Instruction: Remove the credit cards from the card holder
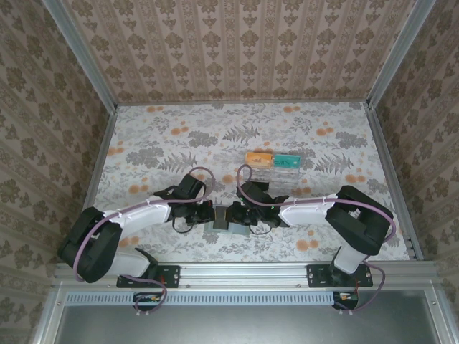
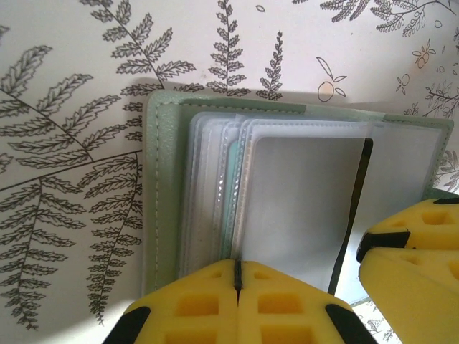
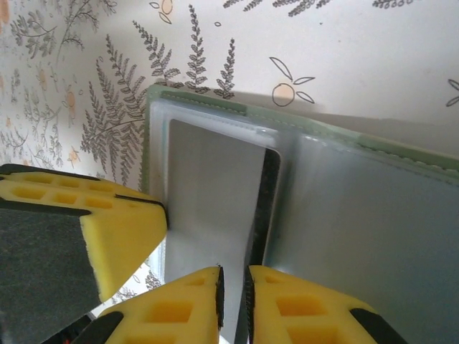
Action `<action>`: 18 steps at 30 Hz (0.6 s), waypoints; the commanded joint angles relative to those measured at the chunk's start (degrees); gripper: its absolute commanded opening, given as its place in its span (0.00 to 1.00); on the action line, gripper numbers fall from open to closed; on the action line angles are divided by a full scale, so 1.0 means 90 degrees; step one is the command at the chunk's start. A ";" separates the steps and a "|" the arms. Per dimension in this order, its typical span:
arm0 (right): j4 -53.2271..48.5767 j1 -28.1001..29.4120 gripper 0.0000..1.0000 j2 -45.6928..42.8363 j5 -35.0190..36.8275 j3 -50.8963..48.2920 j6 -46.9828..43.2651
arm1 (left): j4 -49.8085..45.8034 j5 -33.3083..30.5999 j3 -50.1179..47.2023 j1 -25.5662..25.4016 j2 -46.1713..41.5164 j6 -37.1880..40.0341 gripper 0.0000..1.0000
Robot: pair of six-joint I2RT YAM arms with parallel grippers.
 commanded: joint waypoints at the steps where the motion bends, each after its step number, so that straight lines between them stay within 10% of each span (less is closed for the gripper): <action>1: 0.0176 -0.0049 0.20 0.0169 -0.0152 -0.0123 0.0133 | -0.0261 -0.0242 -0.0143 -0.0056 0.0135 -0.0086 0.00; 18: 0.0142 -0.0063 0.24 0.0290 -0.0144 -0.0135 0.0181 | -0.0316 -0.0284 -0.0153 -0.0075 0.0132 -0.0137 0.00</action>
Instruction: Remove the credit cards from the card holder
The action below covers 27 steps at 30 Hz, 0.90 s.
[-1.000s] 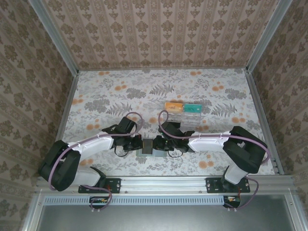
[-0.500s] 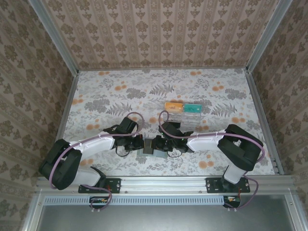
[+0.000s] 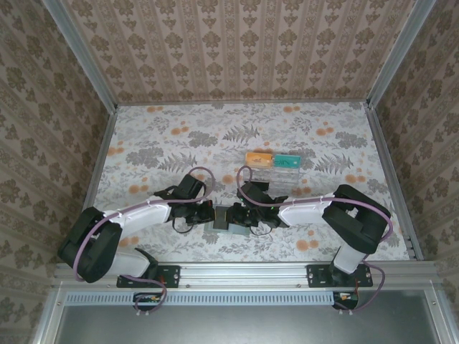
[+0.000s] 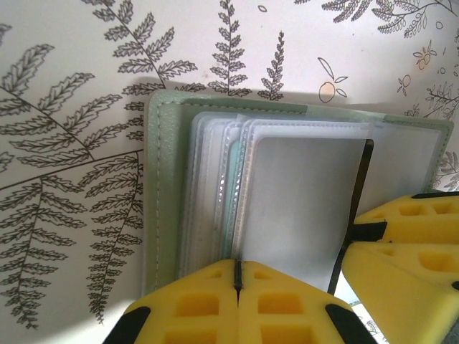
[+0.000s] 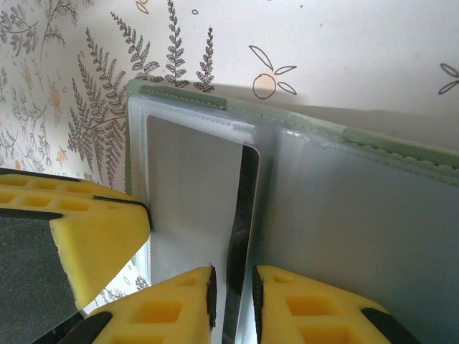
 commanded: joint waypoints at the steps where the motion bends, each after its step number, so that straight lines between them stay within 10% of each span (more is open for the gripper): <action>1: 0.0165 -0.0038 0.23 0.0170 -0.0108 -0.0065 0.0147 | -0.0313 -0.0278 -0.0153 -0.0065 0.0139 -0.0109 0.00; 14: 0.0401 -0.0073 0.00 0.0184 -0.0211 -0.0171 0.0218 | -0.0378 -0.0306 -0.0130 -0.0109 0.0131 -0.0118 0.00; 27: 0.0104 -0.0358 0.00 -0.0385 -0.0123 -0.0614 0.0092 | -0.0669 -0.0575 -0.0221 0.0057 0.0027 -0.0157 0.00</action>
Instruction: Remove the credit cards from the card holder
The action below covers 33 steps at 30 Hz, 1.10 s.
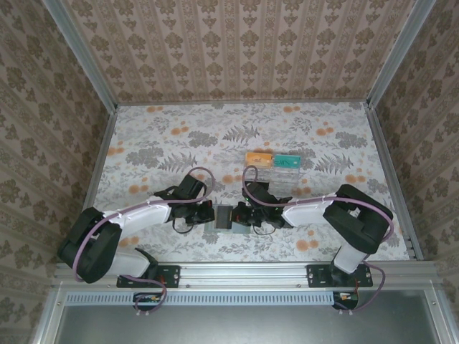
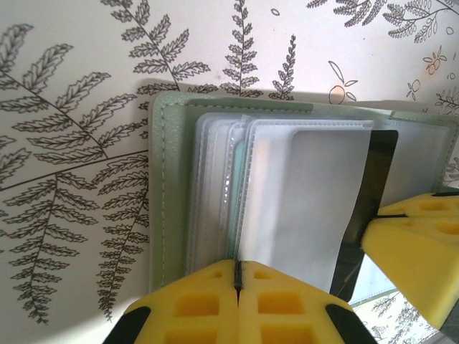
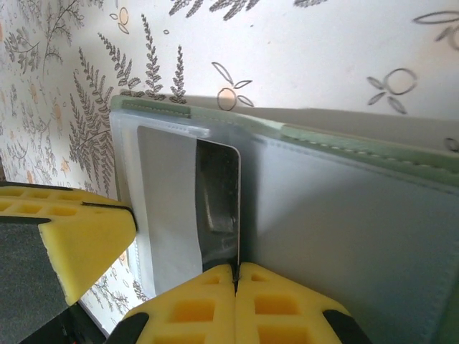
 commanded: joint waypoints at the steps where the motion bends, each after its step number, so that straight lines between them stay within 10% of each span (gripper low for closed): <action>1: -0.0319 -0.0088 0.00 -0.0222 0.0054 -0.0206 -0.0044 | -0.0603 -0.0408 -0.0224 0.0074 0.0040 -0.0066 0.00; 12: 0.0312 -0.0096 0.22 0.0054 -0.0217 -0.0200 -0.0045 | -0.0496 -0.0298 -0.0214 0.0061 0.0108 -0.0045 0.00; 33: 0.0166 -0.0333 0.05 -0.0226 -0.0126 -0.0668 -0.0153 | -0.0589 -0.0350 -0.0214 0.0110 0.0107 0.0011 0.00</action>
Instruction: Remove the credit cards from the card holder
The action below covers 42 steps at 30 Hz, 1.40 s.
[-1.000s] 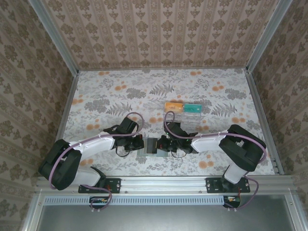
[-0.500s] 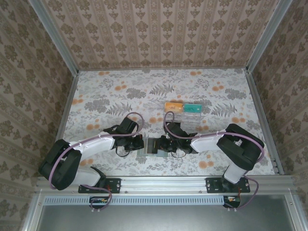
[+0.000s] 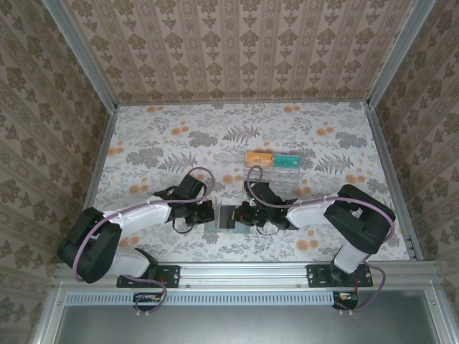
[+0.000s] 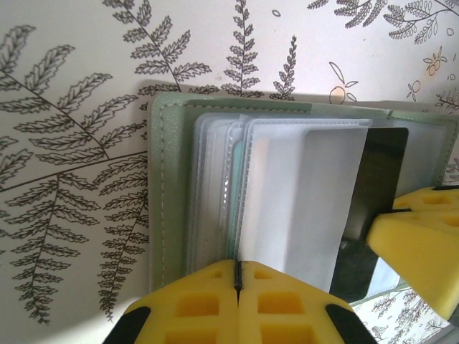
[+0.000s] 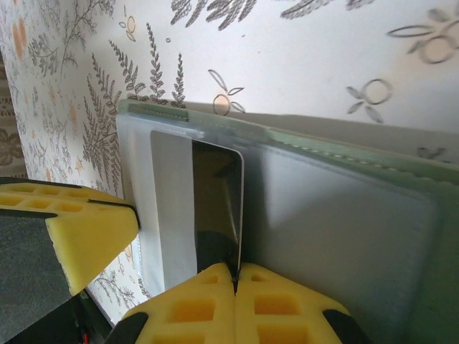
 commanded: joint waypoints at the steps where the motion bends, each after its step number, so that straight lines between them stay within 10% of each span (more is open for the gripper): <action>1: -0.0567 -0.0143 0.05 -0.0265 0.0150 -0.0289 -0.0161 | -0.0606 -0.0355 -0.0202 0.0091 0.0108 0.0011 0.00; 17: -0.2050 -0.0525 0.00 -0.2447 0.0335 -0.0576 -0.0875 | -0.0865 -0.0220 0.0317 0.0130 0.0003 0.0167 0.00; 30: -0.6473 -0.0642 0.00 -0.3006 0.1272 0.2336 -0.4271 | -0.1418 -0.0105 0.1686 0.0597 -0.0413 0.0566 0.84; 42: -0.7343 -0.0625 0.00 -0.1680 0.2236 0.4038 -0.7883 | -0.1475 -0.0203 0.1995 0.1317 -0.0948 0.0801 1.00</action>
